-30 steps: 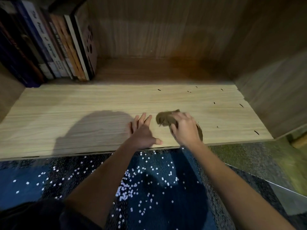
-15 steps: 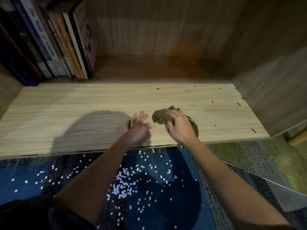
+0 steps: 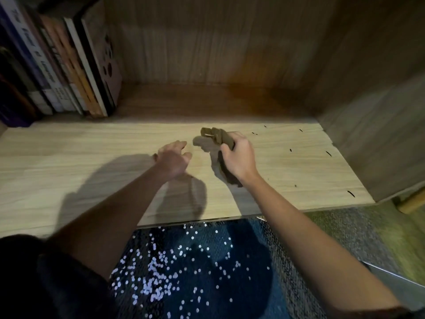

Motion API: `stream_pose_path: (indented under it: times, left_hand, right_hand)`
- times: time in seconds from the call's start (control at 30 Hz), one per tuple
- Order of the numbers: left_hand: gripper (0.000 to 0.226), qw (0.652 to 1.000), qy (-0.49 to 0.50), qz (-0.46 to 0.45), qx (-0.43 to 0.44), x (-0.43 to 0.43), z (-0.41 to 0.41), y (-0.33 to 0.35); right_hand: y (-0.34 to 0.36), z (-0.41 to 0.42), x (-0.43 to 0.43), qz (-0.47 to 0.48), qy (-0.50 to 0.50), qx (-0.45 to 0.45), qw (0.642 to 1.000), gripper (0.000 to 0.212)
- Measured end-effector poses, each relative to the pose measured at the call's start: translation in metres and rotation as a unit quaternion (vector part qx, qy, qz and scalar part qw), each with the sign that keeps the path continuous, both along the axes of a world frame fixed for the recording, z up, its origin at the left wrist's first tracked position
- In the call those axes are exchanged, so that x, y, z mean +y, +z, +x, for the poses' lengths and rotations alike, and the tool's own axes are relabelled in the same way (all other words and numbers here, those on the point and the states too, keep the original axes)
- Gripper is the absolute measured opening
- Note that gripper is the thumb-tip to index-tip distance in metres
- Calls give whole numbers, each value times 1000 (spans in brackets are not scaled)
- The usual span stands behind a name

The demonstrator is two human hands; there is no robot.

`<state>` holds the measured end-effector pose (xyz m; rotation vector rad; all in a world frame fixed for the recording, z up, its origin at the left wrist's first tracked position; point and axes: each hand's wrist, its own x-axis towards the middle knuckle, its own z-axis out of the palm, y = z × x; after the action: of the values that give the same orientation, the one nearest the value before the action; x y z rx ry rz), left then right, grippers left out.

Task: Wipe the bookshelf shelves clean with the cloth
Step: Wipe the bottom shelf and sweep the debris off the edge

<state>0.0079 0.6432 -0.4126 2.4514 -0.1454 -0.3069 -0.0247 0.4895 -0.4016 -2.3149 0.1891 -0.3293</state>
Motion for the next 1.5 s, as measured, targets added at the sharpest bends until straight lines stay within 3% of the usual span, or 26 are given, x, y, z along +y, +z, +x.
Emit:
stream_pose_path:
  times: [0.17, 0.3, 0.43, 0.57, 0.67, 0.77, 0.83, 0.9, 0.97, 1.07, 1.17, 1.27, 1.4, 1.47, 1.5]
  left_hand:
    - [70, 995, -11, 77, 69, -8, 25, -4]
    - [88, 989, -29, 91, 111, -17, 34, -14]
    - [112, 985, -59, 80, 140, -12, 38, -15]
    - [125, 978, -104, 80, 164, -3, 44, -10]
    - [125, 973, -119, 98, 172, -2, 45, -9]
    - [121, 975, -114, 83, 170, -1, 45, -9]
    - [117, 982, -91, 24, 165, 5, 46, -16]
    - [112, 979, -15, -124, 160, 15, 43, -21]
    - [93, 947, 71, -278, 142, 22, 35, -21]
    - [61, 920, 70, -361, 133, 17, 9, -13]
    - [44, 906, 51, -386, 163, 9, -28, -6]
    - [28, 907, 68, -385, 155, 3, -66, -6]
    - [26, 954, 40, -285, 90, -4, -112, -3]
    - [17, 960, 47, -267, 67, -7, -124, 1]
    - [10, 962, 51, -262, 64, -10, -127, 6]
  right_hand:
    - [-36, 38, 3, -115, -105, 27, 987, 30]
    - [-36, 72, 3, -230, -79, 56, 968, 33]
    - [-31, 88, 8, -156, 40, 64, 985, 39]
    - [-34, 31, 4, -121, 228, 24, 966, 37]
    - [-38, 34, -12, -146, 186, 7, 972, 37]
    - [-39, 81, -18, -147, 87, 43, 984, 34]
    - [-40, 96, -16, -128, 74, 55, 987, 34]
    - [-41, 90, -16, -121, 107, 59, 985, 36]
    - [-39, 72, -12, -105, 163, 52, 980, 36]
    - [-34, 31, 0, -82, 226, 17, 971, 35]
    - [-39, -18, 9, -72, 279, 3, 958, 30]
    - [-33, -68, 15, -52, 271, 29, 961, 29]
    - [-30, -134, 10, -56, 291, 133, 946, 26]
    - [-26, -155, 1, -41, 292, 201, 934, 24]
    - [-20, -163, -3, -11, 255, 203, 945, 24]
